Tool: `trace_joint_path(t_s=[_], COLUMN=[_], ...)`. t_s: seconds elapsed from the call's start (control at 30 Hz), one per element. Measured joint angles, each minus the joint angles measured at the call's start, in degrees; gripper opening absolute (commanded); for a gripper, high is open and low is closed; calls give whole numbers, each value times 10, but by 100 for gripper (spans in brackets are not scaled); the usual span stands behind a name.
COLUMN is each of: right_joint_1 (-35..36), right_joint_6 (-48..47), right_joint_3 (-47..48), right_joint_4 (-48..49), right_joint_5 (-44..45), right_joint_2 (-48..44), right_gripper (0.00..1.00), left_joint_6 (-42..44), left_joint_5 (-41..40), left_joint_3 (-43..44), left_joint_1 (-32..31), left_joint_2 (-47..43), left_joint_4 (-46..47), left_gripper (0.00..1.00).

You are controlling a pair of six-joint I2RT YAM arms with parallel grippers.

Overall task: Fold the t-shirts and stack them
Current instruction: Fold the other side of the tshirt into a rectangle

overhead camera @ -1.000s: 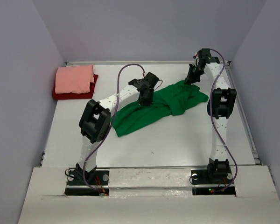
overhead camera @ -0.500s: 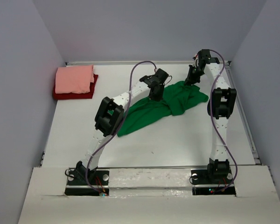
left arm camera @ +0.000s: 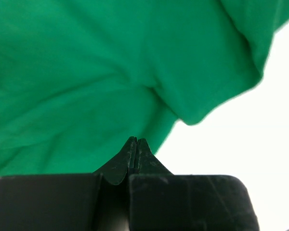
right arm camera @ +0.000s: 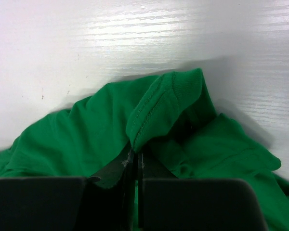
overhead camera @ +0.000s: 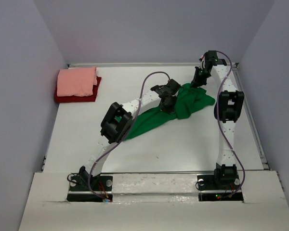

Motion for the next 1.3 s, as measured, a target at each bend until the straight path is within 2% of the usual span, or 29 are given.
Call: trace_joint_path(t_s=[0.53,0.87,1.1,1.2,1.3], right_joint_1=[0,0,0,0,0], right_joint_6=[0,0,0,0,0], right_joint_3=[-1,-10,-10,-10,-10], right_joint_4=[0,0,0,0,0], right_joint_5=[0,-4,-5,-5,-5], right_joint_2=[-1,-26,-26,-26,-26], right_gripper=[0,0,0,0,0], left_joint_6=[7,3,-6,-6,-3], left_joint_5=[87,32,-26,-40,-43], left_joint_3=[-33,-68,-104,-92,-45], left_joint_1=[-6,-17,-25,-26,-26], left_joint_2=[3,-22,-119,-148,-135], left_joint_4=[16,32,61,71,72], left_gripper=[0,0,0,0,0])
